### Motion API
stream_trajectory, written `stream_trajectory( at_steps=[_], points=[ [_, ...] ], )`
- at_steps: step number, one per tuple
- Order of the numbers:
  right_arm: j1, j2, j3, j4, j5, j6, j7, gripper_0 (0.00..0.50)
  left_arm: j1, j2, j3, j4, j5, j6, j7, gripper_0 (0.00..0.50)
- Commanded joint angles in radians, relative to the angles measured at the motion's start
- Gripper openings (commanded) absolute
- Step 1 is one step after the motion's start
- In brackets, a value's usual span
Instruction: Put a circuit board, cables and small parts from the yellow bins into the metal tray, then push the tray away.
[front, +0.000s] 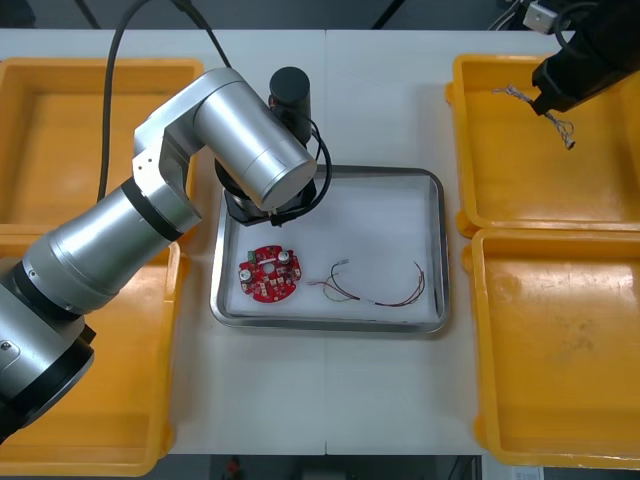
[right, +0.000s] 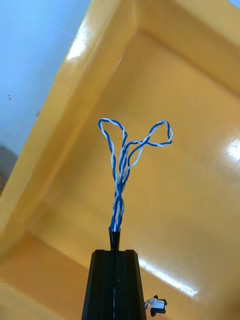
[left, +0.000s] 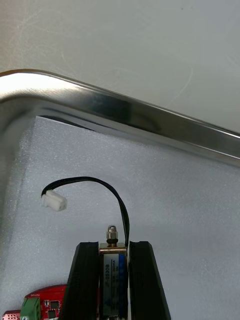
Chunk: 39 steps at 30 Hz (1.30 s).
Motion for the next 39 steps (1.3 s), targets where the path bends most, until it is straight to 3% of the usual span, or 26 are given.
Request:
stream_trajectory(
  at_steps=[1, 6, 13, 16, 24, 29, 39],
  points=[
    [0.020, -0.058, -0.119, -0.105, 0.018, 0.053, 0.019, 0.000, -0.020, -0.020, -0.020, -0.010, -0.026, -0.011, 0.063, 0.287],
    [0.073, -0.073, -0.180, -0.214, 0.029, 0.113, 0.001, 0.000, -0.021, -0.018, -0.024, -0.011, -0.035, -0.005, 0.065, 0.410],
    [0.141, -0.086, -0.258, -0.332, 0.034, 0.195, -0.031, 0.000, -0.023, -0.006, -0.024, -0.037, -0.051, 0.015, 0.060, 0.463],
    [0.164, -0.090, -0.272, -0.379, 0.031, 0.225, -0.068, 0.000, -0.026, 0.008, -0.013, -0.097, -0.058, 0.074, 0.055, 0.500],
    [0.225, -0.106, -0.287, -0.499, 0.032, 0.242, -0.139, 0.000, -0.033, 0.076, 0.122, -0.360, -0.028, 0.294, 0.028, 0.500],
    [0.231, -0.107, -0.300, -0.510, 0.023, 0.250, -0.139, 0.000, -0.041, 0.134, 0.191, -0.462, -0.018, 0.344, 0.008, 0.500],
    [0.231, -0.075, -0.297, -0.557, 0.024, 0.267, -0.140, 0.000, -0.043, 0.309, 0.368, -0.424, 0.210, 0.344, -0.169, 0.500]
  ],
)
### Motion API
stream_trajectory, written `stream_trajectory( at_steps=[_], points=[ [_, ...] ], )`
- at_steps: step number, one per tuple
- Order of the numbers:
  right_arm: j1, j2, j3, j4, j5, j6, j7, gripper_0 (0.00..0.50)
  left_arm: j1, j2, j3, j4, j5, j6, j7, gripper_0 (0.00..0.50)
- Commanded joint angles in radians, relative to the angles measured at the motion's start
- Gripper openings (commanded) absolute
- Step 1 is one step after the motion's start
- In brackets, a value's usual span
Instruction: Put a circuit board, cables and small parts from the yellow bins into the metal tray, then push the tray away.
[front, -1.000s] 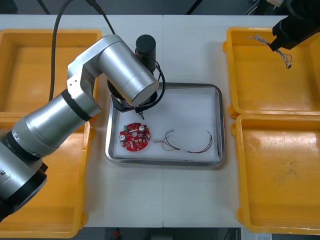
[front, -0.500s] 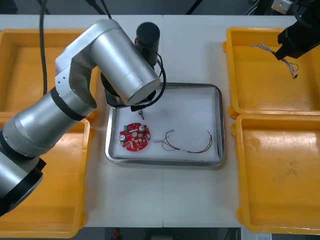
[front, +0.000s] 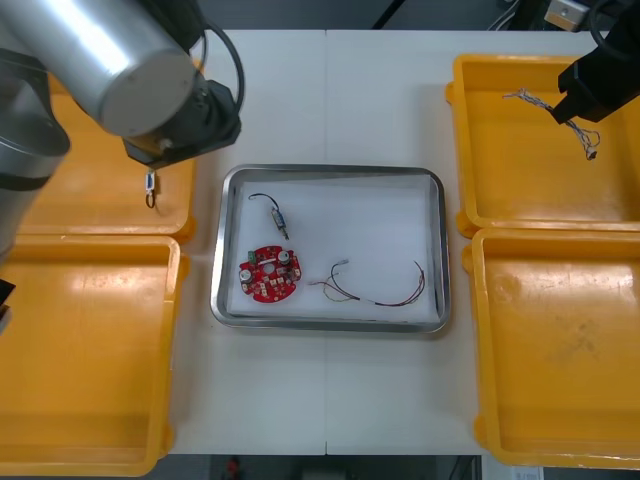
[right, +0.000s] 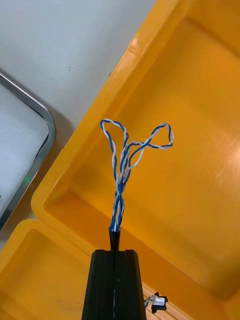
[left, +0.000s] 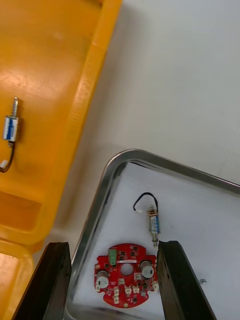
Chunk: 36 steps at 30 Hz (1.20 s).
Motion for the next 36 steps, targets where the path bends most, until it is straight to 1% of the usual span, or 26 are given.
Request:
stream_trajectory(
  at_steps=[1, 4, 7, 14, 17, 18, 22, 28, 33, 36],
  points=[
    [0.001, -0.004, -0.030, -0.070, 0.003, 0.027, 0.004, 0.000, -0.042, 0.100, 0.107, 0.030, 0.094, 0.003, -0.192, 0.500],
    [0.001, 0.016, -0.030, -0.108, 0.002, 0.047, 0.001, 0.000, -0.042, 0.137, 0.109, 0.059, 0.099, -0.017, -0.237, 0.500],
    [0.001, 0.040, -0.029, -0.146, 0.000, 0.067, -0.005, 0.000, -0.042, 0.156, 0.118, 0.105, 0.101, -0.046, -0.281, 0.500],
    [0.003, 0.112, -0.026, -0.211, 0.005, 0.090, -0.008, 0.000, -0.040, 0.173, 0.144, 0.225, 0.105, -0.119, -0.404, 0.500],
    [0.001, 0.155, 0.005, -0.254, 0.012, 0.087, -0.002, 0.000, -0.040, 0.181, 0.147, 0.288, 0.113, -0.167, -0.473, 0.500],
    [0.001, 0.161, 0.014, -0.263, 0.014, 0.084, -0.002, 0.000, -0.042, 0.181, 0.147, 0.302, 0.116, -0.171, -0.485, 0.500],
    [0.001, 0.200, 0.103, -0.334, 0.037, 0.058, 0.002, 0.000, -0.042, 0.183, 0.147, 0.383, 0.119, -0.219, -0.570, 0.500],
    [0.003, 0.234, 0.250, -0.406, 0.083, -0.005, 0.022, 0.000, -0.042, 0.184, 0.147, 0.492, 0.133, -0.288, -0.660, 0.500],
    [0.003, 0.244, 0.345, -0.412, 0.103, -0.084, 0.056, 0.000, -0.040, 0.184, 0.147, 0.570, 0.165, -0.334, -0.722, 0.500],
    [0.007, 0.244, 0.388, -0.395, 0.106, -0.132, 0.122, 0.000, -0.042, 0.184, 0.144, 0.618, 0.179, -0.363, -0.763, 0.500]
  ],
)
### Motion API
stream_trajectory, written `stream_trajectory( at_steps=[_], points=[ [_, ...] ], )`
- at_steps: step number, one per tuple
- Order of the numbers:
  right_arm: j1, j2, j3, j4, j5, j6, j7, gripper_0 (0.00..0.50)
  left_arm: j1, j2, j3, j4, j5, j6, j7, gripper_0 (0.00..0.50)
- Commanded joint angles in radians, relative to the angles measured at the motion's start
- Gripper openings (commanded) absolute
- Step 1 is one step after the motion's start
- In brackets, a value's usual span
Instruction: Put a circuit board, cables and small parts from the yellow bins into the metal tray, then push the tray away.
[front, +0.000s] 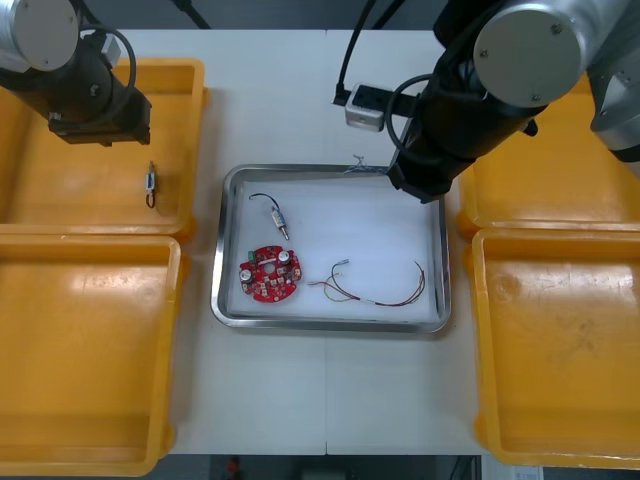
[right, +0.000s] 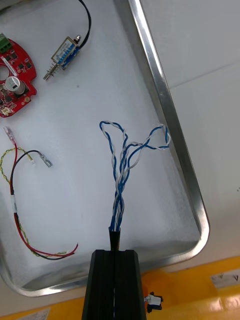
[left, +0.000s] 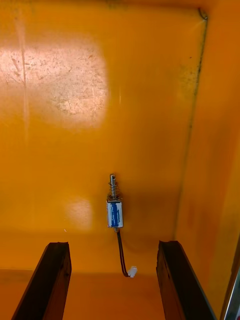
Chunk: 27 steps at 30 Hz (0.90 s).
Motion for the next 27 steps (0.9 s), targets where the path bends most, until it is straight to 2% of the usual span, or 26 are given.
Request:
stream_trajectory(
  at_steps=[1, 9, 15, 19, 27],
  points=[
    [0.011, 0.014, 0.062, -0.002, 0.005, -0.068, 0.119, 0.000, -0.041, 0.045, 0.021, 0.056, 0.025, -0.050, -0.057, 0.500],
    [0.052, 0.016, 0.124, 0.058, 0.007, -0.191, 0.289, 0.000, -0.041, 0.045, -0.085, 0.143, 0.037, -0.165, -0.050, 0.500],
    [0.052, 0.031, 0.201, 0.136, 0.051, -0.278, 0.378, 0.000, -0.041, 0.044, -0.154, 0.205, 0.078, -0.231, -0.046, 0.500],
    [0.052, 0.053, 0.233, 0.188, 0.067, -0.323, 0.386, 0.000, -0.041, 0.039, -0.178, 0.244, 0.131, -0.238, -0.049, 0.500],
    [0.054, 0.079, 0.240, 0.205, 0.096, -0.329, 0.388, 0.012, -0.041, 0.034, -0.237, 0.260, 0.134, -0.313, -0.041, 0.500]
  ],
)
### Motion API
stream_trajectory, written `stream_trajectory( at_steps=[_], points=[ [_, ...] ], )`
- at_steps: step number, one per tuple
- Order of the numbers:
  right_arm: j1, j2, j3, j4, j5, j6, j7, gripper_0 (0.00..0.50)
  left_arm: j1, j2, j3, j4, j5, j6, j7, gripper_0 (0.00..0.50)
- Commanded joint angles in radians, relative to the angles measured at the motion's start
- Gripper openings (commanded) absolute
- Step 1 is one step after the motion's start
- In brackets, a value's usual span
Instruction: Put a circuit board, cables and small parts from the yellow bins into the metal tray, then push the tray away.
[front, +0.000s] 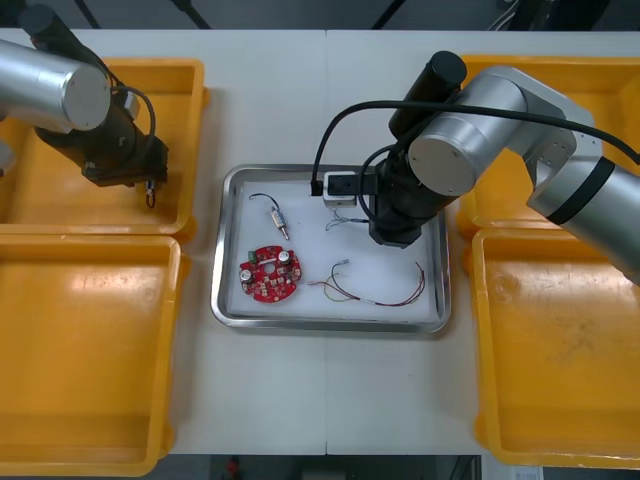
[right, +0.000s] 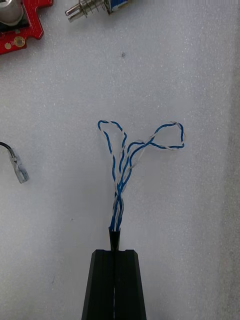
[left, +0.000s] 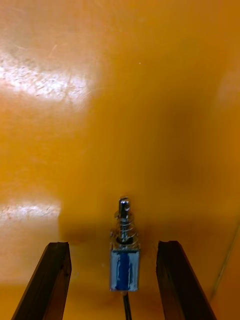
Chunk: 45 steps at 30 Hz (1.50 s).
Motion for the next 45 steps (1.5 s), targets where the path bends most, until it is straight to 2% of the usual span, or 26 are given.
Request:
stream_trajectory(
  at_steps=[1, 3, 4, 5, 7, 8, 11, 12, 13, 14, 15, 16, 19, 22, 28, 29, 30, 33, 40, 45],
  points=[
    [0.002, 0.025, 0.006, -0.009, 0.005, -0.015, 0.021, 0.020, -0.041, 0.034, -0.024, 0.004, 0.010, -0.025, -0.041, 0.500],
    [0.000, 0.025, 0.004, -0.009, 0.000, -0.018, 0.020, 0.101, -0.041, 0.034, -0.024, 0.005, 0.010, -0.026, -0.041, 0.500],
    [0.002, 0.025, 0.006, -0.010, -0.001, -0.024, 0.021, 0.228, -0.041, 0.034, -0.024, 0.005, 0.010, -0.026, -0.041, 0.500],
    [0.000, 0.024, 0.006, -0.010, -0.003, -0.024, 0.020, 0.276, -0.041, 0.034, -0.024, 0.005, 0.012, -0.026, -0.043, 0.500],
    [0.000, 0.019, 0.004, -0.015, -0.003, -0.027, 0.017, 0.438, -0.041, 0.034, -0.029, 0.005, 0.013, -0.026, -0.044, 0.500],
    [0.000, 0.017, 0.004, -0.015, -0.003, -0.027, 0.015, 0.496, -0.041, 0.034, -0.032, 0.005, 0.013, -0.026, -0.044, 0.500],
    [0.000, 0.007, 0.003, -0.020, -0.008, -0.027, 0.012, 0.500, -0.039, 0.034, -0.038, 0.005, 0.012, -0.028, -0.047, 0.500],
    [0.000, 0.004, 0.001, -0.024, -0.008, -0.024, 0.011, 0.500, -0.039, 0.034, -0.038, 0.005, 0.012, -0.028, -0.049, 0.467],
    [0.000, 0.001, -0.003, -0.033, -0.009, -0.015, 0.005, 0.500, -0.039, 0.034, -0.038, 0.005, 0.012, -0.029, -0.050, 0.369],
    [0.000, -0.003, -0.011, -0.044, -0.011, 0.001, -0.002, 0.500, -0.039, 0.034, -0.038, 0.005, 0.012, -0.029, -0.050, 0.243],
    [0.000, -0.004, -0.019, -0.052, -0.011, 0.011, -0.005, 0.500, -0.041, 0.034, -0.038, 0.005, 0.010, -0.028, -0.050, 0.176],
    [0.000, -0.007, -0.036, -0.069, -0.009, 0.044, -0.011, 0.500, -0.039, 0.034, -0.038, 0.007, 0.012, -0.028, -0.050, 0.076],
    [0.000, -0.010, -0.080, -0.105, -0.009, 0.105, -0.025, 0.500, -0.039, 0.034, -0.038, 0.010, 0.012, -0.028, -0.052, 0.002],
    [0.000, -0.012, -0.131, -0.141, -0.015, 0.174, -0.092, 0.500, -0.039, 0.034, -0.038, 0.012, 0.005, -0.031, -0.057, 0.000],
    [0.002, -0.024, -0.241, -0.217, -0.004, 0.318, -0.313, 0.500, -0.039, 0.039, -0.038, 0.012, 0.005, -0.031, -0.060, 0.000],
    [0.002, -0.024, -0.241, -0.217, -0.004, 0.318, -0.313, 0.500, -0.039, 0.039, -0.038, 0.012, 0.005, -0.031, -0.060, 0.000],
    [0.002, -0.029, -0.275, -0.234, 0.000, 0.361, -0.388, 0.500, -0.039, 0.045, -0.035, 0.005, 0.005, -0.031, -0.063, 0.000],
    [0.002, -0.047, -0.332, -0.257, 0.011, 0.424, -0.502, 0.500, -0.039, 0.063, -0.013, -0.011, 0.012, -0.026, -0.069, 0.000],
    [0.006, -0.115, -0.436, -0.279, -0.008, 0.525, -0.713, 0.500, -0.041, 0.106, 0.062, -0.071, 0.025, 0.015, -0.081, 0.000],
    [0.064, -0.177, -0.516, -0.326, -0.035, 0.531, -0.861, 0.500, -0.048, 0.141, 0.111, -0.107, 0.035, 0.055, -0.081, 0.000]
  ],
)
